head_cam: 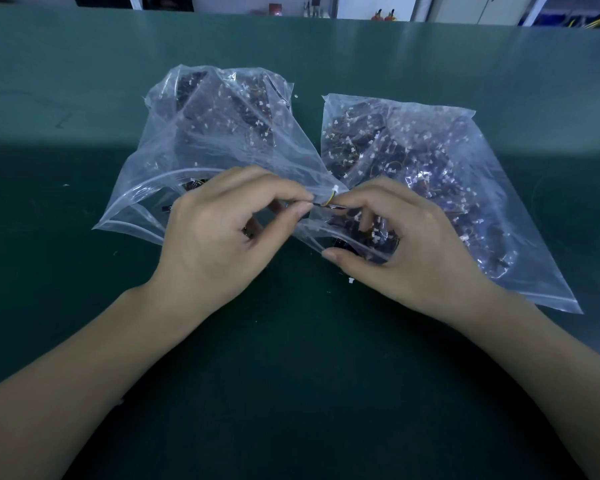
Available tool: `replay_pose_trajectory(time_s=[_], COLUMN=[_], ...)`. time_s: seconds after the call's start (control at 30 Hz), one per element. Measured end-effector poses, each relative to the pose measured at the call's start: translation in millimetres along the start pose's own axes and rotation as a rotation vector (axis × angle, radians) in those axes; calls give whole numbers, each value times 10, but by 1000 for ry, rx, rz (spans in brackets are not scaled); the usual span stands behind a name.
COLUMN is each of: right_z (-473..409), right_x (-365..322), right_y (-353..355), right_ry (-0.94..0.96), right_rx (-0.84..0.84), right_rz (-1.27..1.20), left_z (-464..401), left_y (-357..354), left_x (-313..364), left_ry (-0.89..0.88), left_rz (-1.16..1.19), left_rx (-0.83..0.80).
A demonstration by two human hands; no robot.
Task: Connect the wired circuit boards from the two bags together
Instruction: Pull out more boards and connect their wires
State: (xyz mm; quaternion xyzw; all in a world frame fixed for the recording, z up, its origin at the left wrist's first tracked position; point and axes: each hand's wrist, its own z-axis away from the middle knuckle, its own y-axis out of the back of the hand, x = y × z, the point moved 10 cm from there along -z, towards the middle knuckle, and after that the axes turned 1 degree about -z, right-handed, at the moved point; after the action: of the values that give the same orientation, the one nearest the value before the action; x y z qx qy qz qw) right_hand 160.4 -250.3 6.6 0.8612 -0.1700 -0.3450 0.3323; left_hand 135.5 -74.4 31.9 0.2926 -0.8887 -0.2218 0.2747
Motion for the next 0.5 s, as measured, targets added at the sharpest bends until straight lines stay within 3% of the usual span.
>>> replay_pose_trajectory(time_s=[0.27, 0.5], right_z=[13, 27], right_x=[84, 17], right_y=[152, 235], right_ry=[-36, -13], right_rx=[144, 223], right_rz=[-11, -27], left_z=[6, 21], left_y=[-84, -142], left_x=[23, 98], left_ry=[-55, -148], left_rz=[53, -60], left_rx=[-64, -77])
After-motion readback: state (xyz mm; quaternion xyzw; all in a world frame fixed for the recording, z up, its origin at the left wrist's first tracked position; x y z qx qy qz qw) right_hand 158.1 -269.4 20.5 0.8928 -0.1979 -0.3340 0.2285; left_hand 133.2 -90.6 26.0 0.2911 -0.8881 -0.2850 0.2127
